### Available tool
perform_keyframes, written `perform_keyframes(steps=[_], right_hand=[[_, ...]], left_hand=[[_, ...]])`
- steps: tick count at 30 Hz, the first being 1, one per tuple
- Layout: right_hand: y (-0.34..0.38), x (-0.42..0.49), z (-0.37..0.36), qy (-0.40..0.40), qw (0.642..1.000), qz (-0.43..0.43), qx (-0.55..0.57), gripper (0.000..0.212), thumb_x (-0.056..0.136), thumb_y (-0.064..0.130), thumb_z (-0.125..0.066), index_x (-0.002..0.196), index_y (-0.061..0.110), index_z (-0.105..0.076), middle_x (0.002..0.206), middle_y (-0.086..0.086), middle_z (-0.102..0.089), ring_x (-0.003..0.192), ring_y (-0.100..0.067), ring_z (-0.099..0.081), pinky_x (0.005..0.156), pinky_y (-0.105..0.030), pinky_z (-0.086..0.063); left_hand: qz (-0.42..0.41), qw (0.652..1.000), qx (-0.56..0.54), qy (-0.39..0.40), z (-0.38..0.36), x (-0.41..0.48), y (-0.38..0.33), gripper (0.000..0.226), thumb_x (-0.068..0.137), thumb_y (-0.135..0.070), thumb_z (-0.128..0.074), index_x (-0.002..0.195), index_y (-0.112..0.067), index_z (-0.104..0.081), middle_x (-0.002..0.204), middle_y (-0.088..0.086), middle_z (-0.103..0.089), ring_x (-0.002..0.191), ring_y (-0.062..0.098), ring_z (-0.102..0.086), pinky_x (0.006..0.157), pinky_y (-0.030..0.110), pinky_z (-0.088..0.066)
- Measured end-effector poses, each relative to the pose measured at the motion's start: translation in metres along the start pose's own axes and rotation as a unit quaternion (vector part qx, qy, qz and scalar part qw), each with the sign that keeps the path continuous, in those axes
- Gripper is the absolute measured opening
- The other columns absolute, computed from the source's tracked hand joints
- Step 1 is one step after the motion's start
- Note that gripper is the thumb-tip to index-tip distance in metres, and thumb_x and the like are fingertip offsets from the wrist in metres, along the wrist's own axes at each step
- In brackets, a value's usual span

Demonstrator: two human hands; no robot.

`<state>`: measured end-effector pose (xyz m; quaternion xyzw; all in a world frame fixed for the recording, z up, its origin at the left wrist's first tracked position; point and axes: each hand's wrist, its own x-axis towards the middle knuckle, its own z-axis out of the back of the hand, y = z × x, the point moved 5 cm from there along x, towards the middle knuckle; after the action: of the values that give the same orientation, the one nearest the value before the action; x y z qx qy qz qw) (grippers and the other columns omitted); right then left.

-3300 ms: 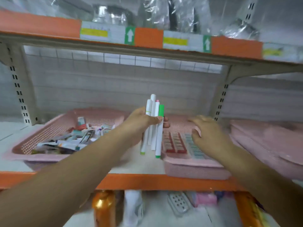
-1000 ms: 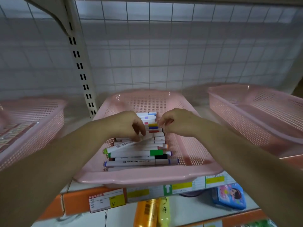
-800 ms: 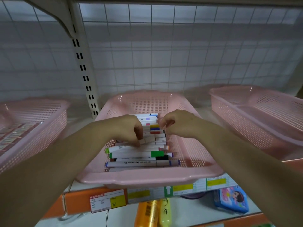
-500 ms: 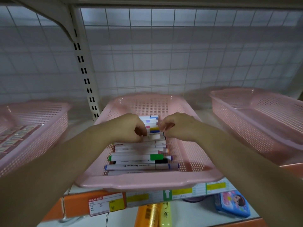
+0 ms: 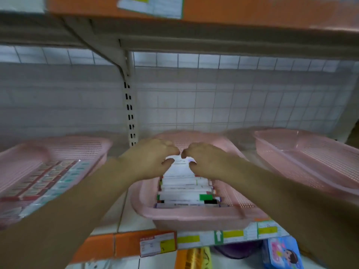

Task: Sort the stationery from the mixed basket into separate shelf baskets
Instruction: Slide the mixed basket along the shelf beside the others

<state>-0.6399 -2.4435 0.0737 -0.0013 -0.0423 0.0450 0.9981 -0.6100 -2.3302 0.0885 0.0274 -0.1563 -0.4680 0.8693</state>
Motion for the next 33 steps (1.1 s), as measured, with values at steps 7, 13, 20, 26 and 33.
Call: perform_keyframes(steps=[7,13,20,26,33], right_hand=[[0.137,0.021,0.018,-0.087,0.994,0.050,-0.050,0.035,0.087,0.015,-0.047,0.121,0.015,-0.055,0.122,-0.008,-0.054,0.116,-0.027,-0.049,0.083,-0.029,-0.040],[0.269,0.040,0.021,-0.102,0.990,0.100,-0.016,0.036,0.088,0.018,-0.048,0.123,0.015,-0.053,0.121,-0.008,-0.053,0.116,-0.027,-0.048,0.092,-0.035,-0.044],[0.399,0.067,0.023,-0.118,0.977,0.174,0.015,0.040,0.089,0.014,-0.045,0.129,0.019,-0.051,0.131,-0.005,-0.050,0.120,-0.026,-0.046,0.094,-0.033,-0.042],[0.471,0.109,0.014,-0.098,0.972,0.214,0.012,0.036,0.091,0.015,-0.043,0.126,0.016,-0.053,0.127,-0.006,-0.052,0.119,-0.025,-0.046,0.093,-0.035,-0.042],[0.523,0.182,0.001,-0.067,0.967,0.245,-0.017,0.042,0.089,0.013,-0.044,0.129,0.019,-0.052,0.131,-0.007,-0.049,0.124,-0.025,-0.043,0.096,-0.031,-0.040]], left_hand=[[0.088,0.990,0.014,-0.113,0.030,-0.123,0.085,0.039,0.072,-0.028,-0.036,0.081,-0.016,-0.071,0.075,0.004,-0.069,0.064,0.025,-0.067,0.053,0.033,-0.055],[0.160,0.982,0.036,-0.089,0.054,-0.254,0.164,0.038,0.077,-0.035,-0.039,0.088,-0.018,-0.071,0.082,0.003,-0.069,0.075,0.026,-0.066,0.059,0.033,-0.055],[0.217,0.973,0.029,-0.067,0.060,-0.384,0.245,0.046,0.077,-0.038,-0.031,0.090,-0.016,-0.069,0.082,0.002,-0.067,0.076,0.027,-0.064,0.062,0.039,-0.055],[0.303,0.945,0.020,-0.118,0.070,-0.451,0.303,0.040,0.086,-0.038,-0.043,0.112,-0.018,-0.068,0.108,0.004,-0.067,0.100,0.027,-0.061,0.080,0.035,-0.050],[0.333,0.932,-0.026,-0.143,0.049,-0.495,0.376,0.026,0.089,-0.024,-0.059,0.114,-0.020,-0.066,0.109,-0.002,-0.065,0.091,0.021,-0.062,0.075,0.028,-0.047]])
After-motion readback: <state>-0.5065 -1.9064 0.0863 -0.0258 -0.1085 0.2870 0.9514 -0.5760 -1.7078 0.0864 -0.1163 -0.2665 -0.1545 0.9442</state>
